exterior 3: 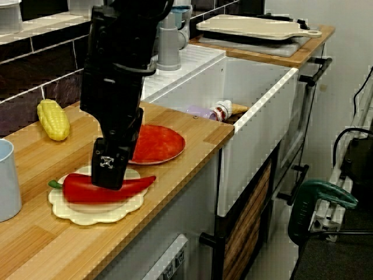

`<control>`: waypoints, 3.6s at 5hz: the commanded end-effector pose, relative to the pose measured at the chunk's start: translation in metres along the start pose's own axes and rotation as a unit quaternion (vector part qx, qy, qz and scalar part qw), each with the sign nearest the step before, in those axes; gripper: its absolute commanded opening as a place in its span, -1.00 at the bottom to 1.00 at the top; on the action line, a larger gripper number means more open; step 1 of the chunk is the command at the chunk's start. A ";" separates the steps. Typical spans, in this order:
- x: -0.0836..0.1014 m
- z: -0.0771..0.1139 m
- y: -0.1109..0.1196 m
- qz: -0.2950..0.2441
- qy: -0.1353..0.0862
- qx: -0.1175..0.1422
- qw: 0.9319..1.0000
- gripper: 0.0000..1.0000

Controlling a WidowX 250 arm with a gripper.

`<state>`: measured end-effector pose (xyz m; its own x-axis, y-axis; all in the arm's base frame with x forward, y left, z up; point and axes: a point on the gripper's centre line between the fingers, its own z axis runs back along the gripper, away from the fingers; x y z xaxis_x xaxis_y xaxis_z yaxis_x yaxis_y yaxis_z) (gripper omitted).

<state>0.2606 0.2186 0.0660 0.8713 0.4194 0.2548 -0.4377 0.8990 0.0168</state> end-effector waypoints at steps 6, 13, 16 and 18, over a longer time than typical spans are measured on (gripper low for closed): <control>0.010 -0.009 0.009 0.010 -0.021 0.027 0.999 1.00; -0.004 0.051 -0.031 -0.040 0.002 -0.072 0.997 -1.00; -0.016 0.074 -0.078 -0.086 0.031 -0.112 0.989 -1.00; -0.018 0.052 -0.094 -0.079 0.021 -0.083 0.993 -1.00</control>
<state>0.2853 0.1162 0.0974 0.9423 0.2786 0.1858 -0.2600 0.9583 -0.1185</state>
